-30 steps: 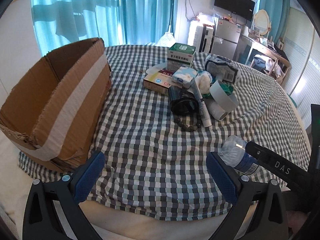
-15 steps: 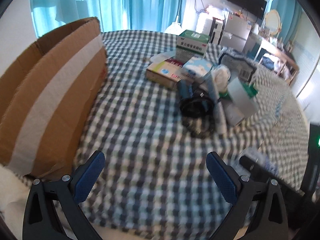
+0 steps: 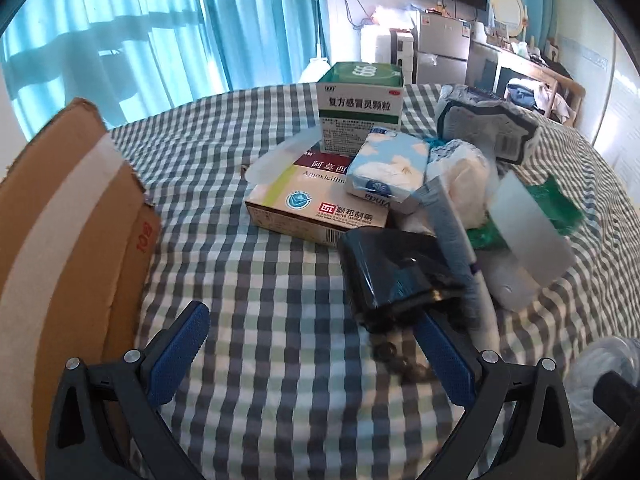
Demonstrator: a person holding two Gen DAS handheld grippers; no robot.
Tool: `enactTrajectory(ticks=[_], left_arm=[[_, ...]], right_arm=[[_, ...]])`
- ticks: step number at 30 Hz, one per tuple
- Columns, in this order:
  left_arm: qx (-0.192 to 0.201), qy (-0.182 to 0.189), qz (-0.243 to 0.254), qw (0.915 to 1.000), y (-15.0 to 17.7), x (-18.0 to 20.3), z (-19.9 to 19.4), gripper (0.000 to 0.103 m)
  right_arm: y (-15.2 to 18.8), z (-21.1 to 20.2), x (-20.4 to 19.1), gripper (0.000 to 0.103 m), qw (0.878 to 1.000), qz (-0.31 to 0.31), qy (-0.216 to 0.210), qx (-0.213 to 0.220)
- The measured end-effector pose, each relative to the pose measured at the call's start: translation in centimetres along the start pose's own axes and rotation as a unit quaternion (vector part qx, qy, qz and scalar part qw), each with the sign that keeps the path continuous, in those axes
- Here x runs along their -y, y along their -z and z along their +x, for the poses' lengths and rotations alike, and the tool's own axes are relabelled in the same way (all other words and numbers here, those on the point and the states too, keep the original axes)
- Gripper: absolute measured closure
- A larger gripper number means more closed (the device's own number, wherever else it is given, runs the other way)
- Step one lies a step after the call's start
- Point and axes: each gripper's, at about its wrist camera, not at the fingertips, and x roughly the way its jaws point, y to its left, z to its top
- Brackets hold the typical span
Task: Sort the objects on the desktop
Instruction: 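Grasp the blue-labelled floss bottle with the right tool while the left tool grasps the black case, then carry the floss bottle and black case with both tools over the cardboard box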
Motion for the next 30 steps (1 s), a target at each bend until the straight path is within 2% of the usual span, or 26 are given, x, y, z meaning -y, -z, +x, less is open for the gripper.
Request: enactTrajectory(ticks=[1, 3, 4, 5, 6, 7, 9, 17, 30], left_arm=[[-0.001, 0.008, -0.002, 1.0000, -0.1, -0.1, 0.4, 0.000], [0.000, 0.021, -0.007, 0.9998, -0.3, -0.2, 0.9, 0.012], [0.002, 0.028, -0.006, 0.9996, -0.4, -0.2, 1.1, 0.035], [-0.004, 0.035, -0.001, 0.9994, -0.5, -0.1, 1.4, 0.065], [-0.017, 0.044, 0.006, 0.9989, -0.5, 0.0, 1.8, 0.079], [-0.022, 0.051, 0.007, 0.9984, -0.5, 0.1, 2.0, 0.083], [-0.016, 0.078, 0.000, 0.9968, -0.5, -0.2, 1.4, 0.087], [-0.007, 0.082, -0.012, 0.9965, 0.0, -1.8, -2.3, 0.089], [0.035, 0.111, -0.025, 0.9928, 1.2, -2.0, -11.2, 0.090]], right_arm=[[0.1, 0.1, 0.0, 0.007, 1.000, 0.001, -0.002, -0.003], [0.0, 0.4, 0.1, 0.007, 1.000, 0.002, -0.006, -0.008], [0.0, 0.6, 0.1, 0.007, 1.000, -0.001, -0.005, -0.011], [-0.1, 0.6, 0.0, 0.007, 1.000, -0.004, -0.002, -0.011], [-0.1, 0.7, 0.0, 0.007, 1.000, -0.007, 0.000, -0.010], [-0.1, 0.6, 0.0, 0.007, 1.000, -0.008, 0.000, -0.009], [0.0, 0.4, 0.0, 0.007, 1.000, -0.009, 0.001, -0.005], [0.1, -0.7, -0.8, 0.007, 0.999, -0.035, 0.010, 0.013], [0.7, -7.5, -2.4, 0.007, 0.995, -0.062, 0.023, 0.075]])
